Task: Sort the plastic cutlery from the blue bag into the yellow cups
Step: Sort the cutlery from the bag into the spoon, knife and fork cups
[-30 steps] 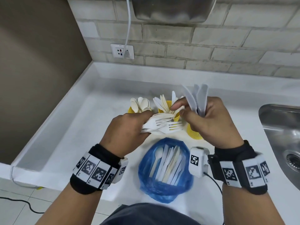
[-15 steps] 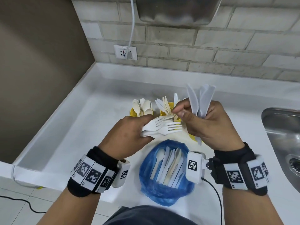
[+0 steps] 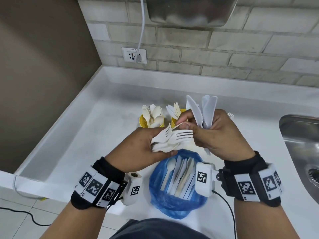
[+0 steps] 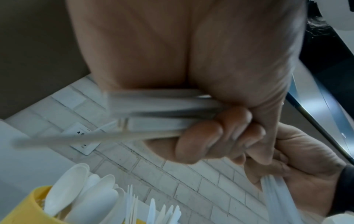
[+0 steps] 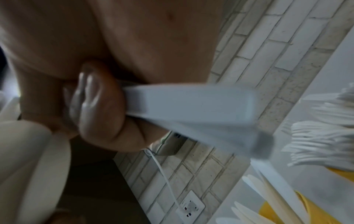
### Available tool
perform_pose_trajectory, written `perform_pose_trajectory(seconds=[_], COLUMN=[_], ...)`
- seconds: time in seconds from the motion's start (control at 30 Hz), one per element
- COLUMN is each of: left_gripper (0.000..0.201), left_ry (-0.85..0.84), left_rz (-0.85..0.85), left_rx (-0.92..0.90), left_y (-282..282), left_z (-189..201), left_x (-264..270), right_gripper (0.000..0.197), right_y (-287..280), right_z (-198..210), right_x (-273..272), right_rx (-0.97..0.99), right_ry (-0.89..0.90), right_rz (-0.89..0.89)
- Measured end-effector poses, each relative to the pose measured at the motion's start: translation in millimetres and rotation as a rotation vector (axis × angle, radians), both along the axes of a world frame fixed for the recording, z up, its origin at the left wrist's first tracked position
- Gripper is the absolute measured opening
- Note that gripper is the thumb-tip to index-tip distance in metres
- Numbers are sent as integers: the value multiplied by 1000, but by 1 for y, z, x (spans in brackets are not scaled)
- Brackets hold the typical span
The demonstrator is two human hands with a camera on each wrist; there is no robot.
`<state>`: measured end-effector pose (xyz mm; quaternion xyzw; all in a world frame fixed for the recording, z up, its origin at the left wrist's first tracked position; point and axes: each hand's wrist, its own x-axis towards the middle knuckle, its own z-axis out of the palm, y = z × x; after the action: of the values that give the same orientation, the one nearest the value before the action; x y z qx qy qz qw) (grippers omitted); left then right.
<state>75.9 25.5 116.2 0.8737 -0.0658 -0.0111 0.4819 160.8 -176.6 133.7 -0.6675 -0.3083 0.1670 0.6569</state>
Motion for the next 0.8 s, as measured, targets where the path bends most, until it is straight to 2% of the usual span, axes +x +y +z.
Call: perform_pose_trajectory(seconds=[0.2,0.37,0.43,0.53,0.63,0.7,0.8], left_gripper=[31,27,26,24,18,18,27], left_ry=[8,68,95,111,129,161,200], left_rz=[35,24,9,11,16,14,-37], left_rx=[-17,-112,-149,-157,-187,-266,-429], left_y=[-1,-5,-6,-5,-5,-6,-5], left_z=[1,3,3,2,1,0,-3], left_x=[0,0,0,-1,-1,-1,0], right_gripper=[9,24,26,21,23,24,23], right_y=[7,10,14,17,17,14,8], right_z=[-2,-12,-15,-13,-6,-2,-7], right_x=[5,5,2,3,9,14,21], right_rx=[267,172,170,270,511,628,677], right_ry=[73,142,152,170,270,341,414], right_rz=[-127,11,0,-160,-324,-482,-690])
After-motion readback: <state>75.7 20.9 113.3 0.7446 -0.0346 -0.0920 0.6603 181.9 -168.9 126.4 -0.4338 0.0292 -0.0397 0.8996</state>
